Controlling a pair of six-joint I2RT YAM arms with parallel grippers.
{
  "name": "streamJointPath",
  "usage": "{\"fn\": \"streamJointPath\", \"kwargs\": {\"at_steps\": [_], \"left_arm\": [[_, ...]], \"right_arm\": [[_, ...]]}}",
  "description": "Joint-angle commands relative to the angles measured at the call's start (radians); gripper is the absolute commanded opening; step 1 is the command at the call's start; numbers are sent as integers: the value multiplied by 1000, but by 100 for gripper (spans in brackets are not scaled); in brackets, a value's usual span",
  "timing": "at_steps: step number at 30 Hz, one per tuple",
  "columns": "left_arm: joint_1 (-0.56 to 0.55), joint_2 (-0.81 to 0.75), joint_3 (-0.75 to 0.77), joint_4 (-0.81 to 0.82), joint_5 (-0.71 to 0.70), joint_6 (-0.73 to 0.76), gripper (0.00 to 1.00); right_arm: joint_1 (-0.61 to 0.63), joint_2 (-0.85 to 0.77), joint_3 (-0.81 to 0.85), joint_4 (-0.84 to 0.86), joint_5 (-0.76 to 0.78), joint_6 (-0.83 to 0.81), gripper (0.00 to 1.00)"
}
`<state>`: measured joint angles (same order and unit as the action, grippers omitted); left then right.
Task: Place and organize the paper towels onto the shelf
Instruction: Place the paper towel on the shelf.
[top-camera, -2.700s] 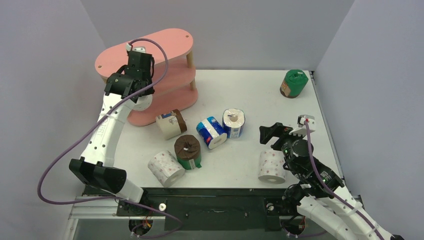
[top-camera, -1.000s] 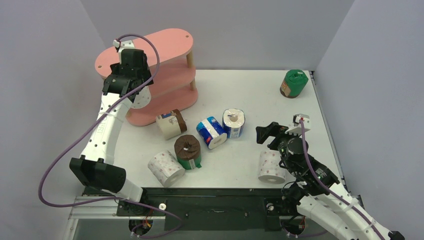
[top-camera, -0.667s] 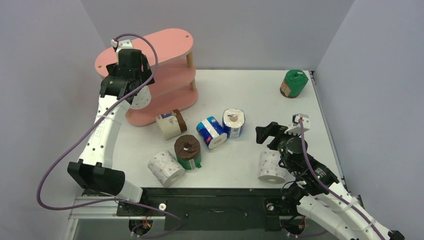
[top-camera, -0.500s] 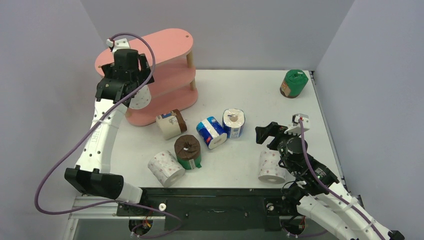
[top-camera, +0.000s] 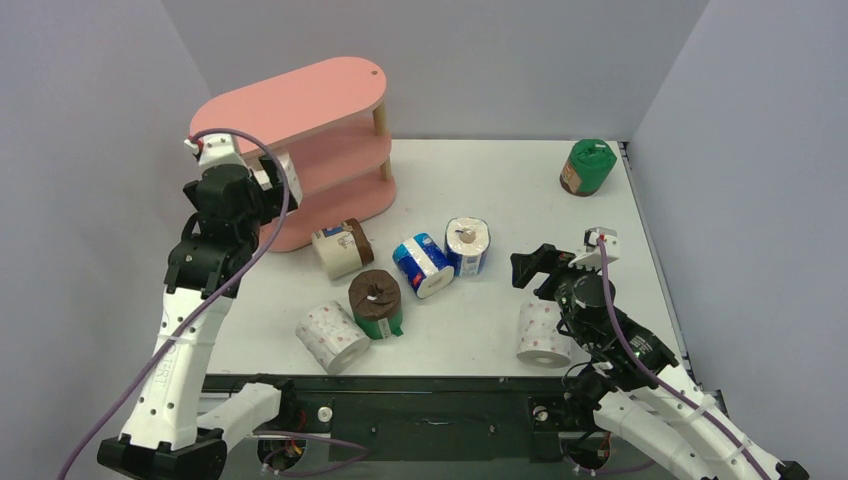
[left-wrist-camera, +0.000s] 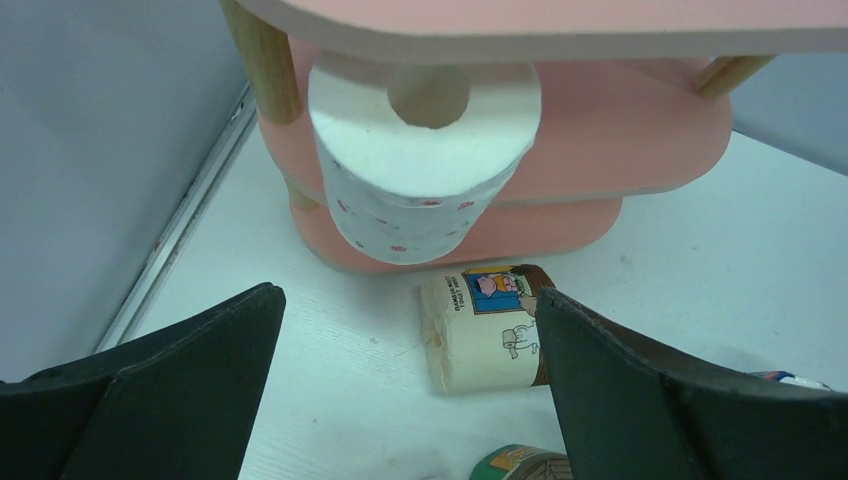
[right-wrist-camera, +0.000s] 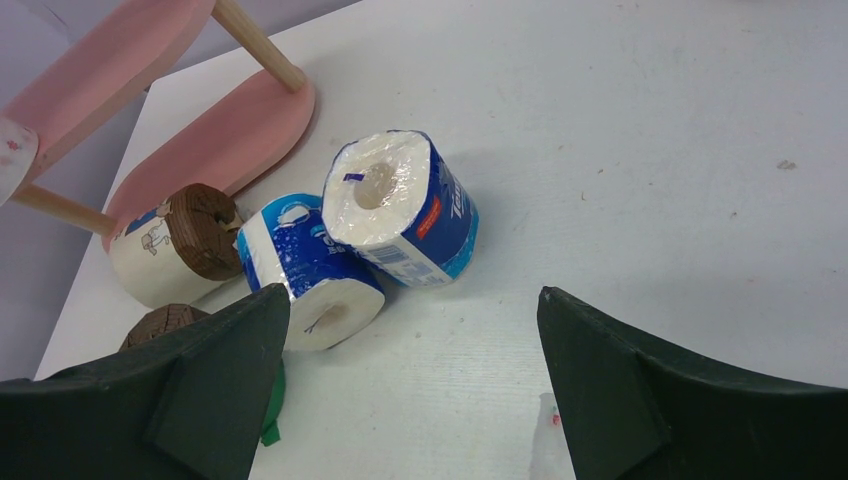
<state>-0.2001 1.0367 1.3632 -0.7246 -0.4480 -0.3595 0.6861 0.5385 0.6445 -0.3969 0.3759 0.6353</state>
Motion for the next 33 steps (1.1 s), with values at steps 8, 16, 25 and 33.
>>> {"fn": "streamJointPath", "kwargs": {"at_steps": [8,16,25,33], "left_arm": [[6,-33,-244,216,0,-30,96],[8,-84,-432,512,7,24,96],[137,-91,-428,488,155,7,96],[228,-8,-402,522,264,-17,96]], "right_arm": [[-5,-15,-17,39,-9,-21,89],[-6,-30,-27,36,-9,-25,89],[-8,-42,-32,32,-2,-39,89],[-8,-52,-36,27,-11,-50,89]]}}
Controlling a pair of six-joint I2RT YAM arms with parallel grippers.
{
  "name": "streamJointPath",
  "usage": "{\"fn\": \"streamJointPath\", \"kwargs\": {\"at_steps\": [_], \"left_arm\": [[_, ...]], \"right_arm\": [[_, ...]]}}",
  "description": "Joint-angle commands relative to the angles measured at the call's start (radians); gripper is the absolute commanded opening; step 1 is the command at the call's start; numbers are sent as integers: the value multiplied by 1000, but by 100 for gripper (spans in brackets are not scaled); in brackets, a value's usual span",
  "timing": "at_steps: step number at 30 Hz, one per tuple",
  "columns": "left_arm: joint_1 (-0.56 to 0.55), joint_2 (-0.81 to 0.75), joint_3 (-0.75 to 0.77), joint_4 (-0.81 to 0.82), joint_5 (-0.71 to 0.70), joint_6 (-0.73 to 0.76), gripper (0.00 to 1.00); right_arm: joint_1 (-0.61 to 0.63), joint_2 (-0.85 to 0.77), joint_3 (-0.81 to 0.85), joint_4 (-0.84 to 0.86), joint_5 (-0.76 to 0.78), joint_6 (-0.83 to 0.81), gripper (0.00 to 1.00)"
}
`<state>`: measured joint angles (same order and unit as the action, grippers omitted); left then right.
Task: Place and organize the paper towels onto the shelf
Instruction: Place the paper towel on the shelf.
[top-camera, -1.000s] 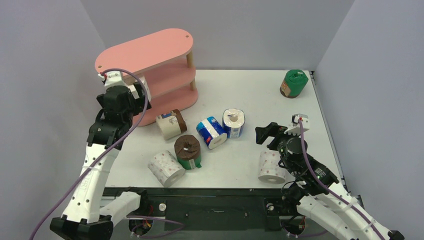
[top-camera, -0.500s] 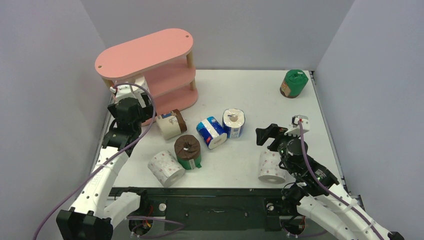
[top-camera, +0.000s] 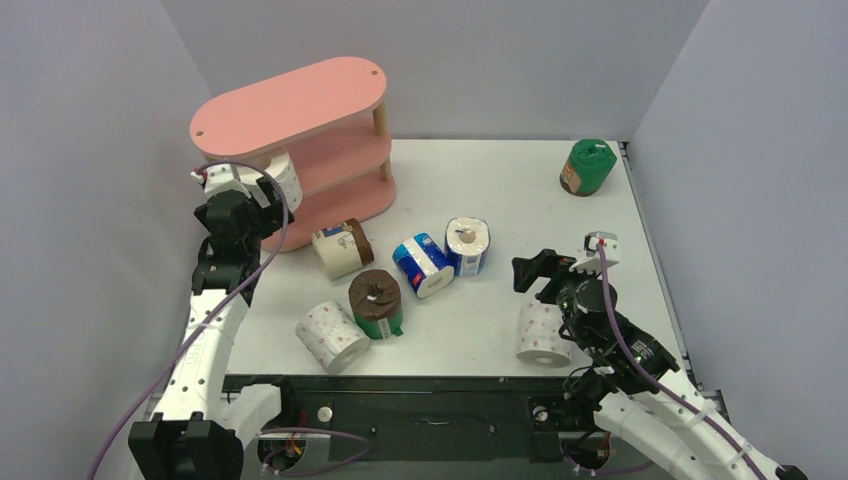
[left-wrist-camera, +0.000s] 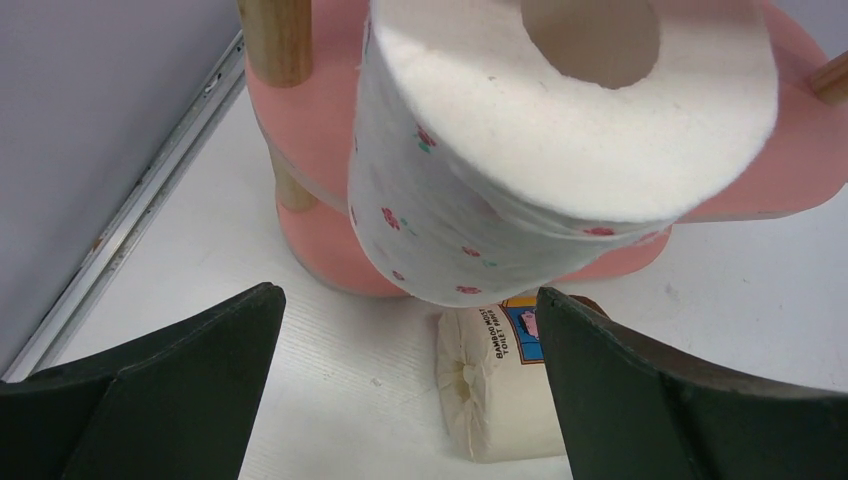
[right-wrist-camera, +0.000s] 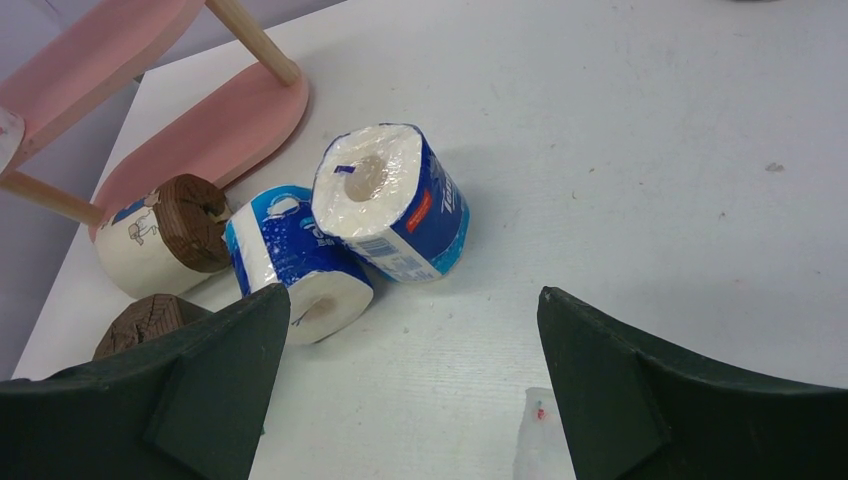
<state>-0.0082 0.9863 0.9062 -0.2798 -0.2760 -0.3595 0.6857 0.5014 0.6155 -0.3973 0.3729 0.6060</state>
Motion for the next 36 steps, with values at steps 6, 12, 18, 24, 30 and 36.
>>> {"fn": "streamJointPath", "kwargs": {"at_steps": [6,12,18,24,30,36], "left_arm": [[40,102,54,159,171,-28,96],[39,150,54,246,215,-32,96],[38,197,64,323,252,-20,96],[18,243,80,367,276,15,96],[-81,308,115,374,240,60,96],[-127,377,151,387,194,66,96]], "right_arm": [[-7,-27,-17,22,-3,-20,89],[-7,-26,-19,20,-4,-16,89],[-8,-14,-21,21,-3,-9,89],[-8,14,-15,33,-9,-6,89],[-8,43,-10,48,-14,-6,89],[-8,57,-10,54,-8,-9,89]]}}
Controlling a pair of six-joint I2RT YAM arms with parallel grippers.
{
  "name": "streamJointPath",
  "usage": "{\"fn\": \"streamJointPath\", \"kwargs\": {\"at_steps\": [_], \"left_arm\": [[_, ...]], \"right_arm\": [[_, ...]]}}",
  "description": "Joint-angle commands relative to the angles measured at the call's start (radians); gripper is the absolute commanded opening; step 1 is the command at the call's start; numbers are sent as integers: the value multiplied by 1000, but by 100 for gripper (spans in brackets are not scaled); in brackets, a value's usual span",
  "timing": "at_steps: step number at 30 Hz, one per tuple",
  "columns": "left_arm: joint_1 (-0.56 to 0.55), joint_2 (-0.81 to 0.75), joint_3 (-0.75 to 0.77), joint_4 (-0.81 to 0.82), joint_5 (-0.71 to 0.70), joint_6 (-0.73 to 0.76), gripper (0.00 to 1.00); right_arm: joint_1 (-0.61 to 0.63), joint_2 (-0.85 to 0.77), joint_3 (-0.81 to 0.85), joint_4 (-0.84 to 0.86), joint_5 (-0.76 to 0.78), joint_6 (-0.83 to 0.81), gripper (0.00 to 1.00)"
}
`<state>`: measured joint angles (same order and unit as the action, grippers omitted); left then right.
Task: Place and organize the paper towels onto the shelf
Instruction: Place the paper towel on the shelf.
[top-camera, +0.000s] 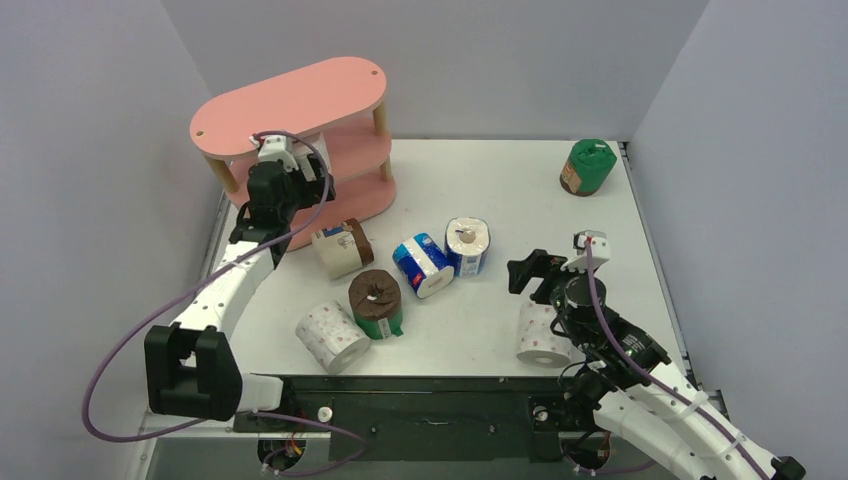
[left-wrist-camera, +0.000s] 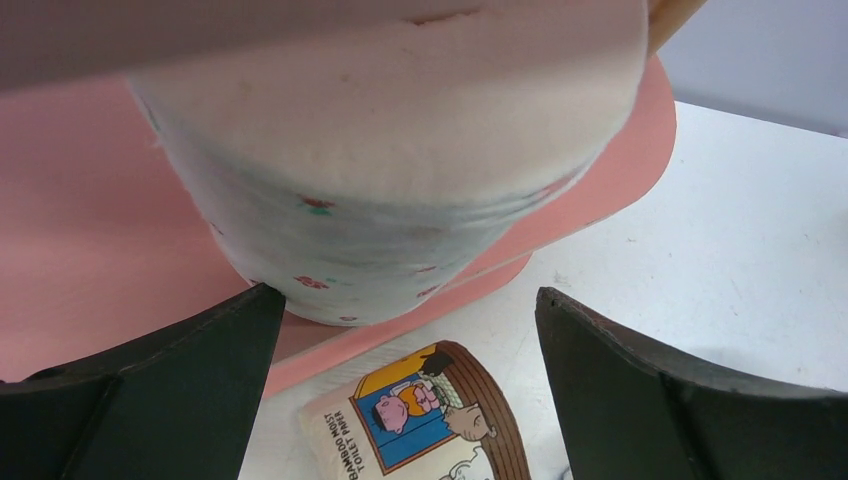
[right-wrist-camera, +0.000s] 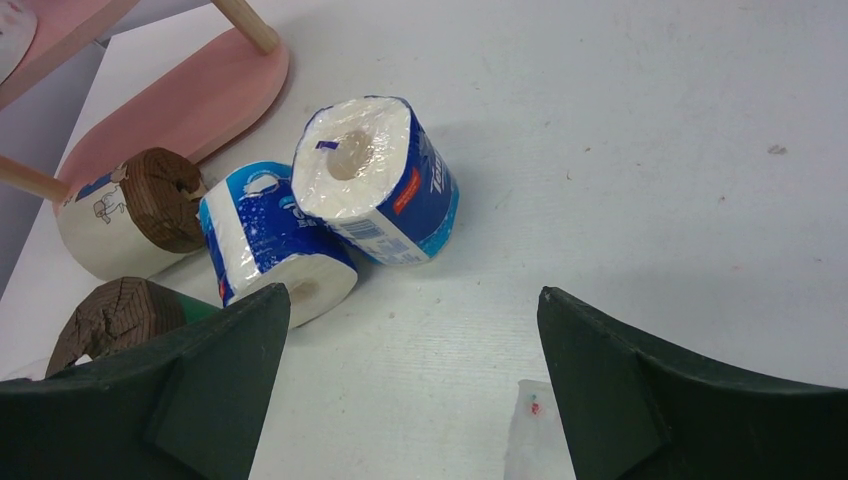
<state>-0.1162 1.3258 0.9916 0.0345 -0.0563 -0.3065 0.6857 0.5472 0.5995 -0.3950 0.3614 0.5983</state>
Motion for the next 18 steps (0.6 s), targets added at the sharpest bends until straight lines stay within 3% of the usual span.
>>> {"fn": "streamJointPath", "kwargs": {"at_steps": [1,8,18], "left_arm": [[-25,47,73,79,-34,10,96],[-62,108,123,74,-72,19,96],[20,-68,4,92,-110,-10,96]], "right_arm": [[-8,14,5,53,4,-2,89],[-9,22,3,53,12,-4,89],[-16,39,3,76,-5,-6,89]]}}
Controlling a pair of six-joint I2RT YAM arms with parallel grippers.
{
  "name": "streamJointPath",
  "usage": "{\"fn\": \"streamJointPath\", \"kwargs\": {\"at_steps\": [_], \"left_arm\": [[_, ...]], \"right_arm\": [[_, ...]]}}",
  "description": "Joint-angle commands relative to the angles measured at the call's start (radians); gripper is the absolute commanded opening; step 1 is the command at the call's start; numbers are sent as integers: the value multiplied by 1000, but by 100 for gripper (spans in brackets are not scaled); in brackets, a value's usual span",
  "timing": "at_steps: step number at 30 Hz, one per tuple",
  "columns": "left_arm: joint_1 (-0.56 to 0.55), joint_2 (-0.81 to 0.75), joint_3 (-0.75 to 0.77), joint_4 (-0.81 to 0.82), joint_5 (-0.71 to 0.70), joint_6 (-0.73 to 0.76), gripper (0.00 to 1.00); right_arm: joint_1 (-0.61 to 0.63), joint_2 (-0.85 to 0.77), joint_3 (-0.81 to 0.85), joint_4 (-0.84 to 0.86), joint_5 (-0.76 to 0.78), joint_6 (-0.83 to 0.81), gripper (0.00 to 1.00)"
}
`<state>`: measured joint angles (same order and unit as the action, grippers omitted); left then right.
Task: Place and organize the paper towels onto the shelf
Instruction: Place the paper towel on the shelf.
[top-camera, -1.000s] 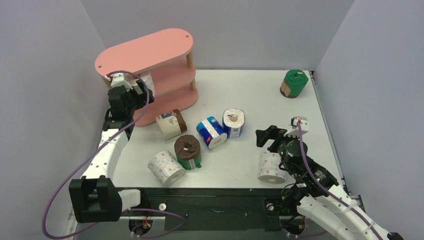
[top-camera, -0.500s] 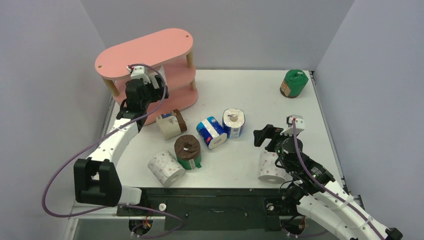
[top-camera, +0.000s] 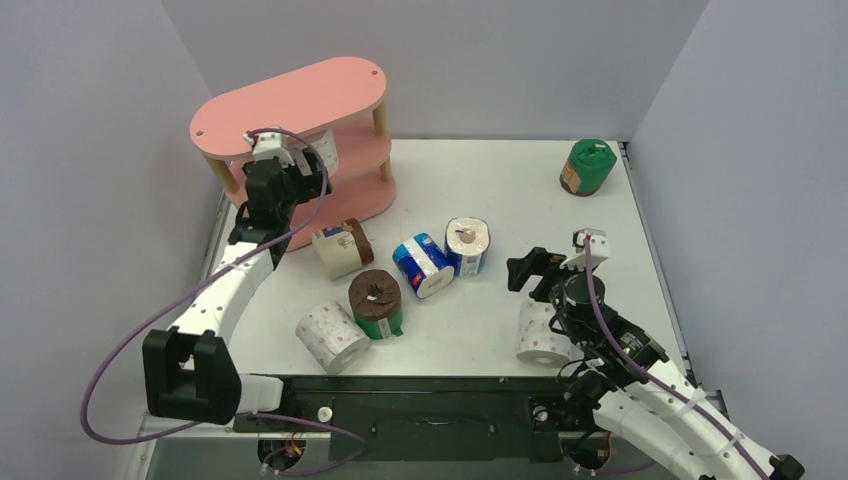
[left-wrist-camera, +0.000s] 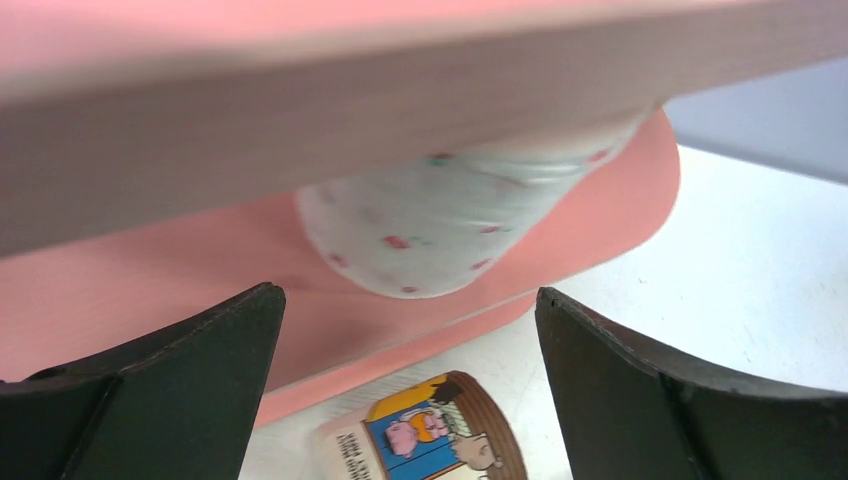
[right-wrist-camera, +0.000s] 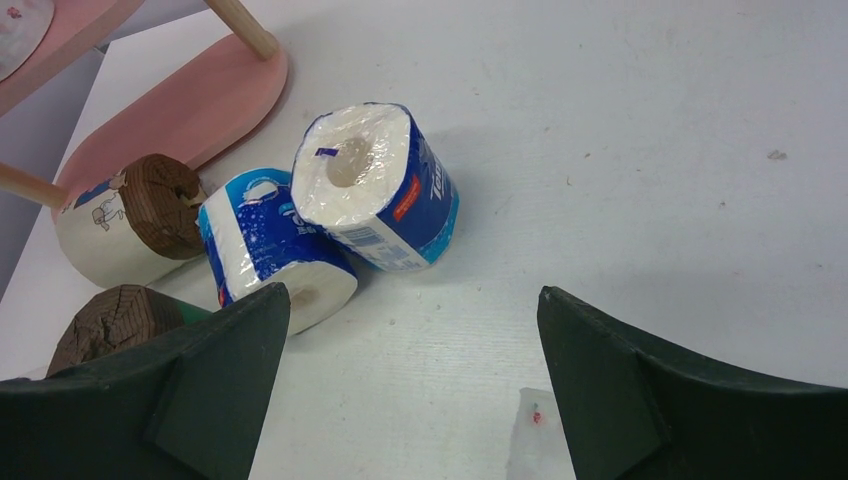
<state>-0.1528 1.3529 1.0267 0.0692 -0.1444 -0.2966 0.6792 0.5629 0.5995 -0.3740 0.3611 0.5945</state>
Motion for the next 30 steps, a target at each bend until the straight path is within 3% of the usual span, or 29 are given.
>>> {"fn": "streamJointPath", "kwargs": {"at_steps": [1,15,30], "left_arm": [[66,-106,-40,65,-20,-33,96],[96,-43,-175,460,83,-2,96],[105,69,-134,509,297,93,96]], "right_arm": [[-9,23,2,57,-12,1,89],[-10,-4,-11,45,-14,13,89],[-11,-8,-23,44,-11,11,89]]}}
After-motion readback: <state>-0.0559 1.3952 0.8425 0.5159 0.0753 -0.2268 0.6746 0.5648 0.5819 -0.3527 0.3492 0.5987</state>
